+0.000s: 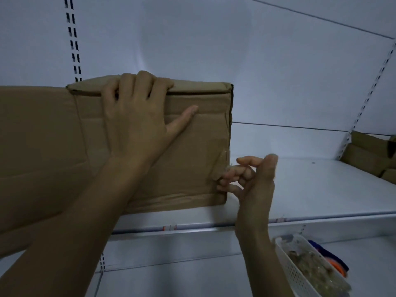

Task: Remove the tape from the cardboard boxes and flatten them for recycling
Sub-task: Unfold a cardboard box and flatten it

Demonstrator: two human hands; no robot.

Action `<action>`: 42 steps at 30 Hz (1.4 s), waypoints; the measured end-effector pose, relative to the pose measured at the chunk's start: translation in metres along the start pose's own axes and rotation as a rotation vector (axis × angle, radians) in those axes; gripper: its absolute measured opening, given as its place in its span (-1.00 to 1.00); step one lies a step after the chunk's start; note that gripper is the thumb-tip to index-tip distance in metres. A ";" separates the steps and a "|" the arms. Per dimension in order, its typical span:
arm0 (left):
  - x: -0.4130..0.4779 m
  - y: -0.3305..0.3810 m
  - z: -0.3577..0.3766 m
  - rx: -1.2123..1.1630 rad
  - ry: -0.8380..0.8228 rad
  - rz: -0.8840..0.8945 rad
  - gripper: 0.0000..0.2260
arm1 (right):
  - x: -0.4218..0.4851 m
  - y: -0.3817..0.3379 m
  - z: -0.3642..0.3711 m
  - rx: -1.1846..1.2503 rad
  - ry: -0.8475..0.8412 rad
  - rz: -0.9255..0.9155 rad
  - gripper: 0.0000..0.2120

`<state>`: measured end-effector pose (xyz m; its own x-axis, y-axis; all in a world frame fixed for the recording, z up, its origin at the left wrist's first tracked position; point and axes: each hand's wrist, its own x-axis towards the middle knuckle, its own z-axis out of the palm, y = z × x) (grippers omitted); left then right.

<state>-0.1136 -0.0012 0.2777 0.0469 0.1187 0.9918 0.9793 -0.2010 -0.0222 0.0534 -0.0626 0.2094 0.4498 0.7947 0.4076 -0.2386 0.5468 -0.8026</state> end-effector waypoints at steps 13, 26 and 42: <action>0.002 -0.013 -0.002 -0.103 0.034 0.031 -0.49 | 0.006 0.001 -0.019 -0.185 -0.059 -0.124 -0.72; -0.012 -0.026 -0.097 -0.563 -0.118 -0.378 -0.15 | -0.094 -0.013 0.049 -0.296 -0.635 -0.267 -0.77; -0.048 -0.181 -0.177 0.064 0.045 -0.541 -0.41 | -0.078 -0.013 0.088 0.670 -0.487 0.509 -0.81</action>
<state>-0.3281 -0.1425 0.2562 -0.4741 0.1468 0.8681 0.8714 -0.0625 0.4865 -0.0544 -0.1083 0.2260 -0.2127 0.9172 0.3369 -0.8145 0.0241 -0.5797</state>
